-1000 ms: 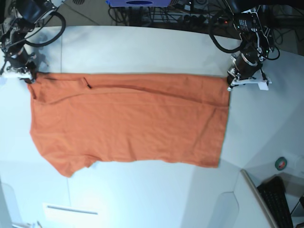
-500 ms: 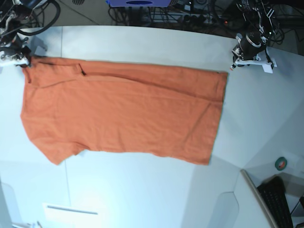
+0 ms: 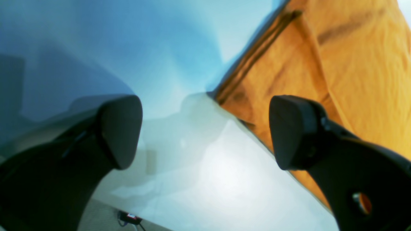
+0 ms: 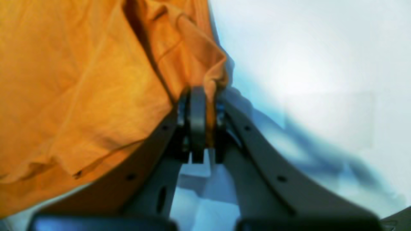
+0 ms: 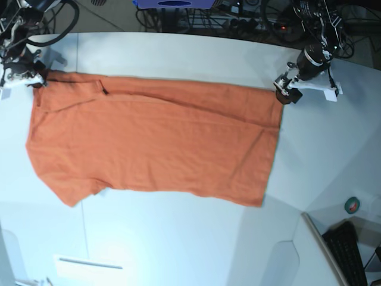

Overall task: Layout the t-shirt on the table in an organized manner, then fold the t-shirt properly
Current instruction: 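Pull the shoulder edge taut with both grippers, then release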

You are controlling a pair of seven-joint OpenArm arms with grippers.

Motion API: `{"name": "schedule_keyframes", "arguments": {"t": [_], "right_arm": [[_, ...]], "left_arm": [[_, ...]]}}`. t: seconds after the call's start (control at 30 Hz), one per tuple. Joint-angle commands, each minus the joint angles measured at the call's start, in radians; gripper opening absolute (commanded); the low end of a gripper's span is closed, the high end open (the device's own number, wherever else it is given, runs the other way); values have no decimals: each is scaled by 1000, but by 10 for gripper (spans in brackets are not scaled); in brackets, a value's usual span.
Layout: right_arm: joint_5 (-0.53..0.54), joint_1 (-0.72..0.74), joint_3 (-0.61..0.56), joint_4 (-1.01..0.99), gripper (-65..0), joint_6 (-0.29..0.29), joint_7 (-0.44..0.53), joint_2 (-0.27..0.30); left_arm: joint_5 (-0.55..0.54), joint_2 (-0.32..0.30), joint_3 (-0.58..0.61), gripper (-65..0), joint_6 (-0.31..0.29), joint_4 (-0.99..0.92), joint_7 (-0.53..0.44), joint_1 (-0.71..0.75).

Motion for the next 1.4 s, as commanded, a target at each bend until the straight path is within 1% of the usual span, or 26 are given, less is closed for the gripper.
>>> {"name": "schedule_keyframes", "arguments": {"t": [0.0, 0.1, 0.17, 0.27, 0.33, 0.4, 0.47, 0.6, 0.67, 0.83, 1.0, 1.17, 1.37], "right_arm": [[10, 6, 2, 15, -650, 7, 12, 11], [10, 6, 2, 15, -650, 7, 12, 11], [10, 6, 2, 15, -650, 7, 12, 11], [10, 6, 2, 15, -650, 7, 12, 11], [10, 6, 2, 15, -650, 7, 12, 11], [10, 6, 3, 15, -650, 7, 12, 13], [10, 5, 3, 15, -650, 7, 12, 16], [10, 5, 8, 16, -650, 7, 7, 17], [10, -11, 3, 21, -650, 7, 7, 17], [10, -58, 2, 78, -650, 7, 7, 10], [10, -115, 2, 137, -650, 7, 7, -26], [10, -150, 2, 154, -650, 7, 7, -58], [10, -173, 2, 156, -650, 7, 7, -61]], "left_arm": [[-9, -7, -1, -86, -8, 10, -8, -27], [-11, -6, 1, -128, -8, -44, -8, -79], [-8, -9, 42, -160, -8, -91, -8, -115], [-8, -9, 87, -237, -8, -133, -8, -138], [-8, -7, 90, -331, -8, -142, -8, -138], [-8, -7, 88, -482, -8, -145, -8, -136], [-8, -9, 87, -650, -7, -145, -8, -132], [-8, -26, 35, -650, -5, -145, -8, -121], [-13, -36, 15, -650, -5, -128, -8, -87], [-11, -38, -25, -650, -7, -54, -8, 17], [-14, -38, -33, -650, -7, -10, -8, 88], [-13, -36, -68, -650, -7, 4, -8, 97], [-11, -36, -62, -650, -7, 8, -8, 89]]}}
